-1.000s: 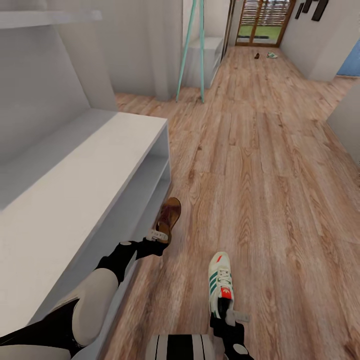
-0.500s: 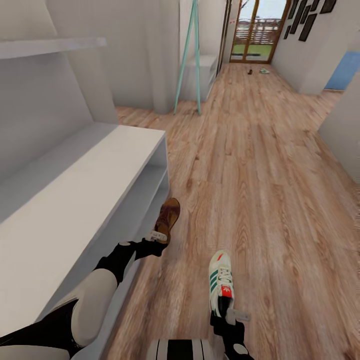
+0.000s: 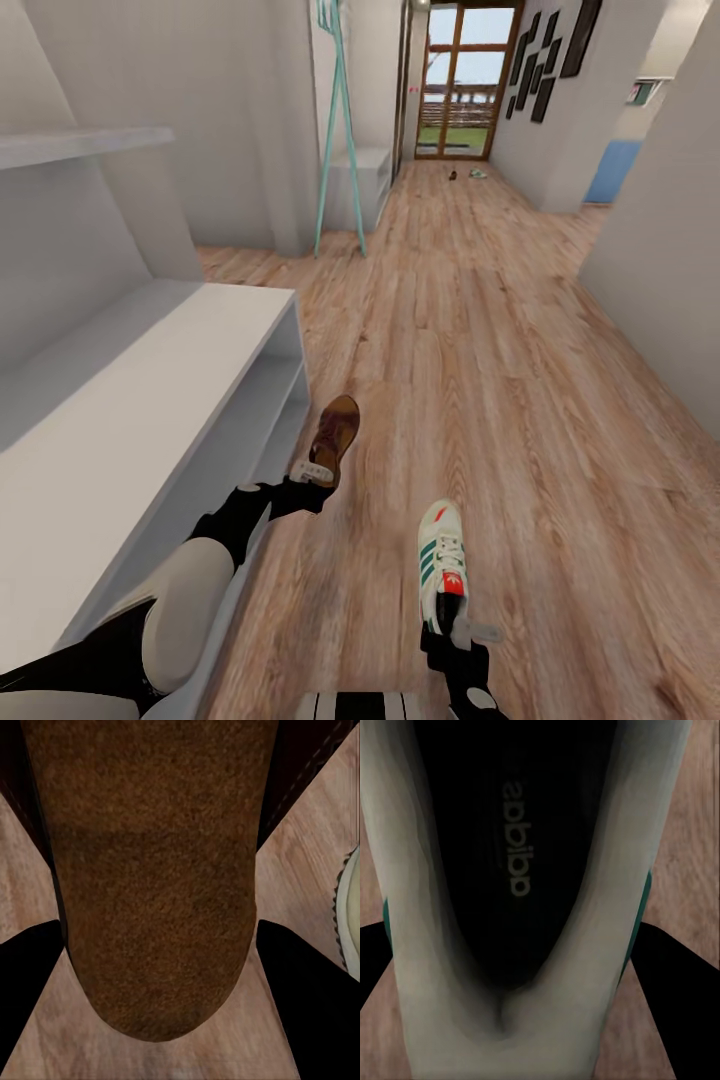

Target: Pick up the two gym shoes and the two sandals from the corridor floor and place them onto the hallstand (shoe rack) in the corridor, making sure they are on the rack and not on the floor. Arrange them so the two gym shoes are next to each other and the two sandals are next to each other.

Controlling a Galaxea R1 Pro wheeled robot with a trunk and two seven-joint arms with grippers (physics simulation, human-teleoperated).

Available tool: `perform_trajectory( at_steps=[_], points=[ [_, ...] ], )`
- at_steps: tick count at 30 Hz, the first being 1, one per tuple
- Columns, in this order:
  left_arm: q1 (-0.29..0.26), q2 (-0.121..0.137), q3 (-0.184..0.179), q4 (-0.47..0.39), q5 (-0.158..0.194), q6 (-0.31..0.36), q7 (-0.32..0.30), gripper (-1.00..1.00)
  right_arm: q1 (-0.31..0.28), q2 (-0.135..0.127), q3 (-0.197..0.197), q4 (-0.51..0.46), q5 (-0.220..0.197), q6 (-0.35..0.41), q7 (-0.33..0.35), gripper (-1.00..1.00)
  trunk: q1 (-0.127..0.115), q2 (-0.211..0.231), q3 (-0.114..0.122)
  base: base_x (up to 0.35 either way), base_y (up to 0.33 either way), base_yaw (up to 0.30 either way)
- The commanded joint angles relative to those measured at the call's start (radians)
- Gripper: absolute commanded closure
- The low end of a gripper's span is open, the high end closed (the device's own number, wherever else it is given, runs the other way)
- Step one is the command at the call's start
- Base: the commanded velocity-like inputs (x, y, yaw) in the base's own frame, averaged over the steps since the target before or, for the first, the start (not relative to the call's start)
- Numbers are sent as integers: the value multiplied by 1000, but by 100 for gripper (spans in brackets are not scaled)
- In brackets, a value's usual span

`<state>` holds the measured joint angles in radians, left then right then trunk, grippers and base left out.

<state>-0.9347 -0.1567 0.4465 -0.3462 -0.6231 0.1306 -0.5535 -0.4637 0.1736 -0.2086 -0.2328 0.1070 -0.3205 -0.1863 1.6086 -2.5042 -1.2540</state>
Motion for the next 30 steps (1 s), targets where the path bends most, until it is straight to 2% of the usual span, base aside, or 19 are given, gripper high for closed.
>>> perform_trajectory(
  at_steps=[1,4,14,22,30],
  points=[
    [0,-1,8,-3,-4,9,-6,100,0,1,-8,1,10,-3,-2,100,-1,0,4,0,0,-231],
    [0,0,10,-3,-4,9,-6,100,-1,1,-8,1,10,-2,-2,100,-2,1,19,0,0,-231],
    [1,0,8,-4,-4,7,-6,100,-1,1,-7,3,10,-2,-2,100,-2,1,29,8,0,-232],
    [1,2,13,-6,-3,5,2,100,-1,1,-7,3,10,-1,-2,100,-2,1,37,265,-128,-232],
    [20,10,14,-80,-3,4,4,100,-1,1,-7,4,13,0,1,100,-2,1,45,293,-203,-231]
  ],
)
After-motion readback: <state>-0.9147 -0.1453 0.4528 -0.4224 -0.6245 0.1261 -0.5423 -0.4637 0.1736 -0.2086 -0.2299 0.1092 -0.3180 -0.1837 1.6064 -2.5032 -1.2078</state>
